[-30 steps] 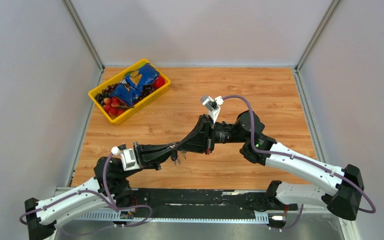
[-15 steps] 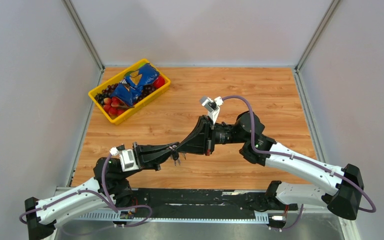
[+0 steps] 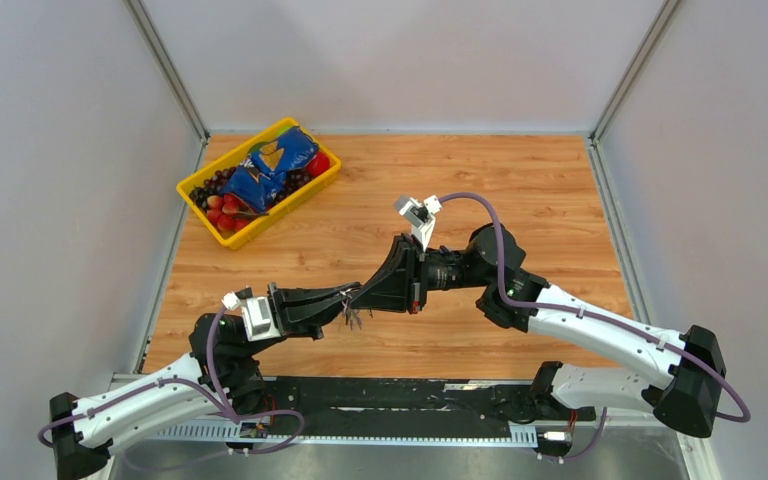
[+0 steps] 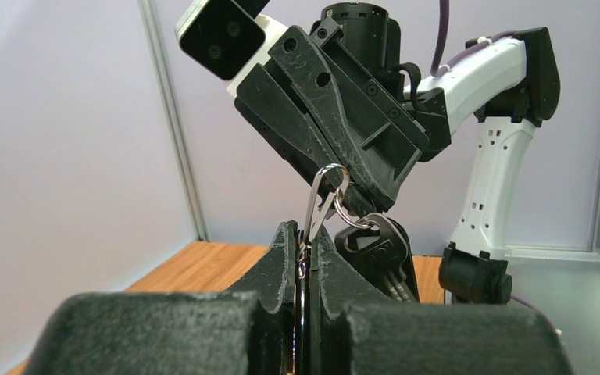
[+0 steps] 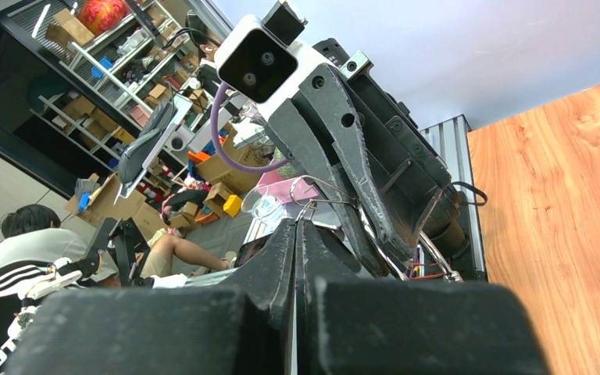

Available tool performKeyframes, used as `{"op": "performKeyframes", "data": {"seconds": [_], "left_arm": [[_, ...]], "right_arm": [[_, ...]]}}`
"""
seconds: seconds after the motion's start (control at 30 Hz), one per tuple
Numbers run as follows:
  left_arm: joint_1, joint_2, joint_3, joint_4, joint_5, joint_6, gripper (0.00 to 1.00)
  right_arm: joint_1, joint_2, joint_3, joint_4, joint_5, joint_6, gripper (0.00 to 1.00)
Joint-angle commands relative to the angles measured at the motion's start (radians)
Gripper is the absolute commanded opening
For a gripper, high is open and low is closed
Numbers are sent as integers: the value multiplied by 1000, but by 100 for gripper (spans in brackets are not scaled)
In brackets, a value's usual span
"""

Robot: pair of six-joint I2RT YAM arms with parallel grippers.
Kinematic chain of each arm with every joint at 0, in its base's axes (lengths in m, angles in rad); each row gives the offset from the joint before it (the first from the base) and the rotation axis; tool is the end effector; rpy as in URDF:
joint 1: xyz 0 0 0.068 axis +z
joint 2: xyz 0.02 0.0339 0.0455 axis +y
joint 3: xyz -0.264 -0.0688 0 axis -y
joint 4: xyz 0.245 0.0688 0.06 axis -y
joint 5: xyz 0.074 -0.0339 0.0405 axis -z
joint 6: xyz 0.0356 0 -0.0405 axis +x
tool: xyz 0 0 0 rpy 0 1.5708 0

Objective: Put the keys on the keyring

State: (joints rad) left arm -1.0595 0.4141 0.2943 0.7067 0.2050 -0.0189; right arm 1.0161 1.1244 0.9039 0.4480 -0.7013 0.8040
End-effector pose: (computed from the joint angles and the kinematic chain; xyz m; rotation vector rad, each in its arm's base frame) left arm 0.0521 -0.1076 0.3103 0.6873 0.7997 -1.0836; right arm 0.1157 0.2304 0.3794 -0.8817 1.4800 1.9057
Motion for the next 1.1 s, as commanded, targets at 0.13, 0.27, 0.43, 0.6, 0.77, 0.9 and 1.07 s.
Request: {"op": "performKeyframes", "data": {"seconds": [0.13, 0.27, 0.43, 0.6, 0.77, 0.9, 1.07], "left_arm": [[-1, 18, 19, 39, 30, 2, 0], [0, 22, 15, 39, 35, -1, 0], [0, 27, 11, 39, 38, -5, 0], [0, 26, 19, 39, 43, -16, 0], [0, 21, 36, 37, 67, -38, 0], [0, 21, 46, 28, 72, -41, 0], [0, 34, 52, 30, 75, -48, 0]], "right_arm": [[7, -7, 22, 122, -15, 21, 0], [7, -12, 29, 155, -19, 31, 0], [9, -11, 50, 159, -23, 34, 0], [11, -6, 46, 140, -15, 32, 0], [13, 4, 42, 111, -6, 28, 0], [18, 13, 50, 61, 2, 7, 0], [19, 23, 48, 39, 8, 1, 0]]}}
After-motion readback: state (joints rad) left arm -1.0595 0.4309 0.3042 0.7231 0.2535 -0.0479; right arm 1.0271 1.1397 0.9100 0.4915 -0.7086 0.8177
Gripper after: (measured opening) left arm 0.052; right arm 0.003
